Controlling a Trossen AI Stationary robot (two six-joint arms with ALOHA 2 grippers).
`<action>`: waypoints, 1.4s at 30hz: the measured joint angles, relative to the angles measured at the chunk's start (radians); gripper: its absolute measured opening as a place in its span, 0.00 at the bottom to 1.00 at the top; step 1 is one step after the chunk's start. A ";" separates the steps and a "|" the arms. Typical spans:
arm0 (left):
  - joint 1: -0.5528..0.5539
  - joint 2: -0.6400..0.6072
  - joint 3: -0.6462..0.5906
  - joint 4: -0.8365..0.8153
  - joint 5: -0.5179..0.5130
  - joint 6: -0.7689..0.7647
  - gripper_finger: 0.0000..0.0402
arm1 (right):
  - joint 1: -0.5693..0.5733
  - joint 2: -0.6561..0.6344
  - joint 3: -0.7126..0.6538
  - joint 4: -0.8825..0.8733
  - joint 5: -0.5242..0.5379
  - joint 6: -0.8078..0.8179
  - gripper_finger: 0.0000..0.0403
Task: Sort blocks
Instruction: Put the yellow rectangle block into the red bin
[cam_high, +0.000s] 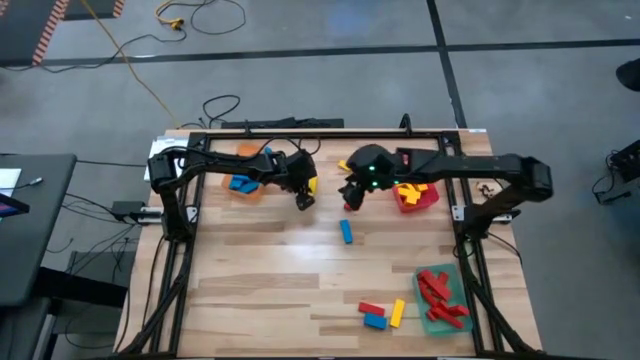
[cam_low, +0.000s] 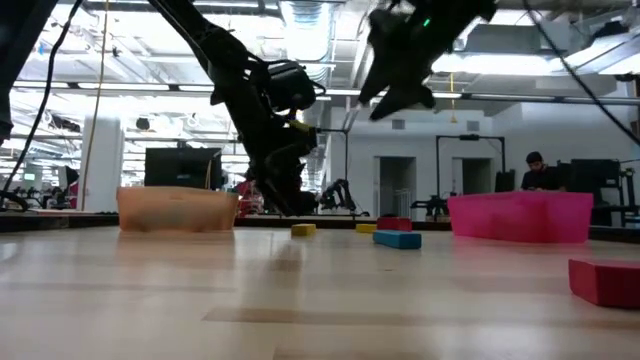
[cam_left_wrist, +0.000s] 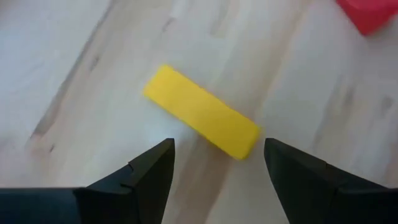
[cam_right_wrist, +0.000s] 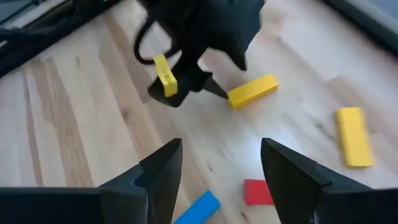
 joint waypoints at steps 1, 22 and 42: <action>0.000 0.000 -0.007 0.014 -0.012 -0.018 0.61 | 0.010 -0.022 0.000 -0.010 0.021 -0.002 0.58; 0.000 0.176 0.064 -0.006 -0.083 -0.038 0.50 | 0.150 -0.069 0.000 -0.079 0.157 -0.017 0.58; -0.050 0.129 0.092 -0.031 -0.239 0.300 0.68 | 0.159 -0.064 0.000 -0.104 0.174 -0.014 0.58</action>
